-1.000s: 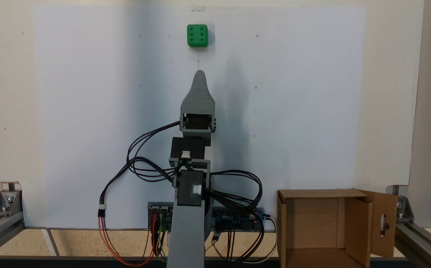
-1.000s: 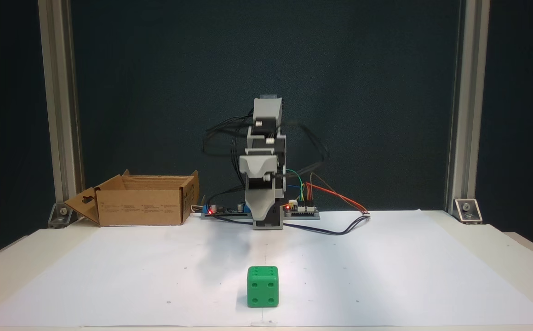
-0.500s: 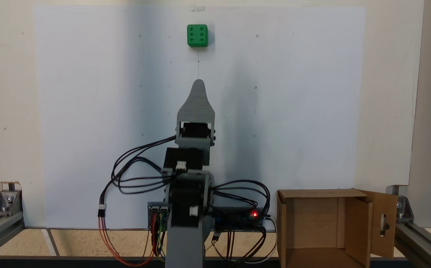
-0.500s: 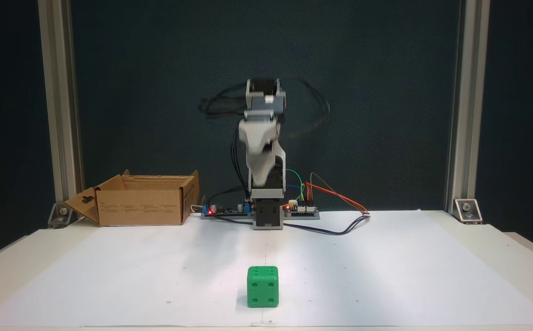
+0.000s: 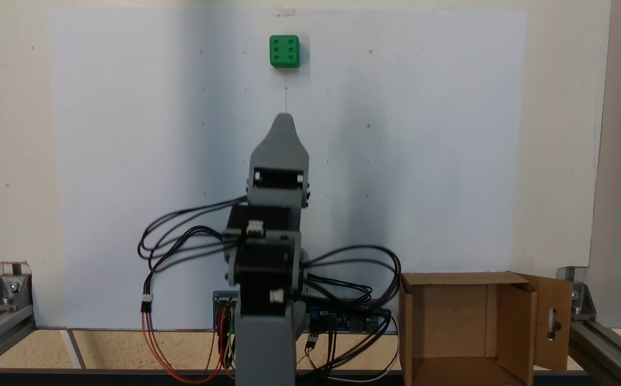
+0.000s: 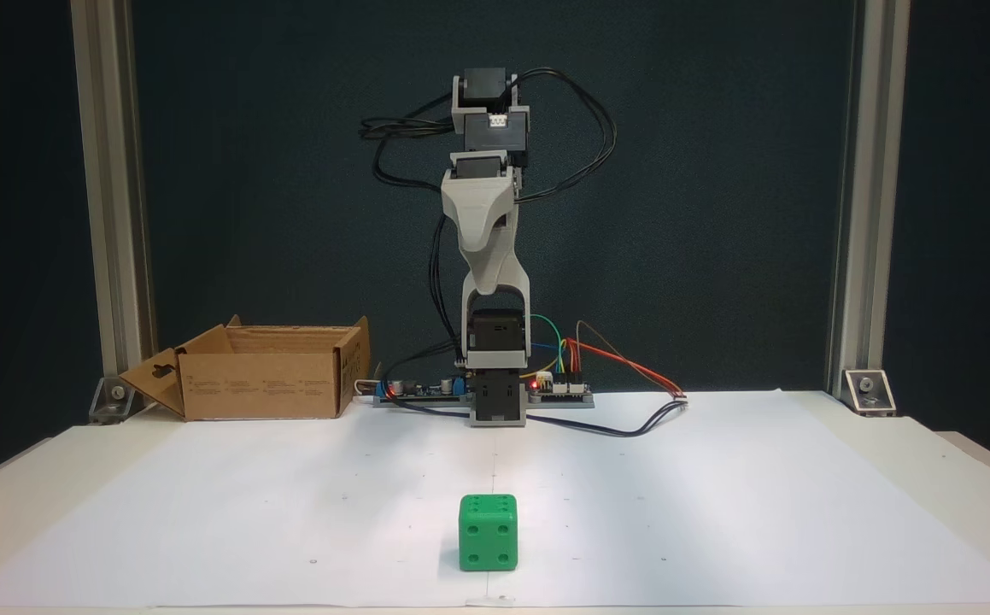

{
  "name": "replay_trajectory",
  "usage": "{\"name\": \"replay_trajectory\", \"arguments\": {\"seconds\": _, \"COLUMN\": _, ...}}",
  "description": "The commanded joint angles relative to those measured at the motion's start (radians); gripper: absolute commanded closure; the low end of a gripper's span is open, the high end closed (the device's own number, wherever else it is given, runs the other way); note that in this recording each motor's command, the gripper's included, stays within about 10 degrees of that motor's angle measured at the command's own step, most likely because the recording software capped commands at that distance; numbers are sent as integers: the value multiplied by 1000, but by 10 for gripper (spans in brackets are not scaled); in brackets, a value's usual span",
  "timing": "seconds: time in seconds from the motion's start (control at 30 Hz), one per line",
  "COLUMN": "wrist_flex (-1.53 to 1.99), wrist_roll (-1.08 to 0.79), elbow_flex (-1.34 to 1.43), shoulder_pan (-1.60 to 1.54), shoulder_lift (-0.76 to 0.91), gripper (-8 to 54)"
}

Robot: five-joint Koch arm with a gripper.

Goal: Grasp a green dice and put it in the bin.

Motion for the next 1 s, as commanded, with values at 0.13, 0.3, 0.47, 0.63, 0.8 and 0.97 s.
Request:
{"name": "replay_trajectory", "arguments": {"seconds": 0.13, "wrist_flex": 35, "wrist_roll": 52, "elbow_flex": -176, "shoulder_pan": -15, "shoulder_lift": -137, "gripper": 24}}
{"name": "replay_trajectory", "arguments": {"seconds": 0.3, "wrist_flex": 44, "wrist_roll": 55, "elbow_flex": -245, "shoulder_pan": -17, "shoulder_lift": -233, "gripper": 23}}
{"name": "replay_trajectory", "arguments": {"seconds": 0.47, "wrist_flex": 46, "wrist_roll": 58, "elbow_flex": -272, "shoulder_pan": -21, "shoulder_lift": -281, "gripper": 23}}
{"name": "replay_trajectory", "arguments": {"seconds": 0.63, "wrist_flex": 44, "wrist_roll": 60, "elbow_flex": -287, "shoulder_pan": -23, "shoulder_lift": -319, "gripper": 23}}
{"name": "replay_trajectory", "arguments": {"seconds": 0.8, "wrist_flex": 44, "wrist_roll": 66, "elbow_flex": -341, "shoulder_pan": -31, "shoulder_lift": -385, "gripper": 23}}
{"name": "replay_trajectory", "arguments": {"seconds": 0.97, "wrist_flex": 41, "wrist_roll": 66, "elbow_flex": -391, "shoulder_pan": -29, "shoulder_lift": -483, "gripper": 23}}
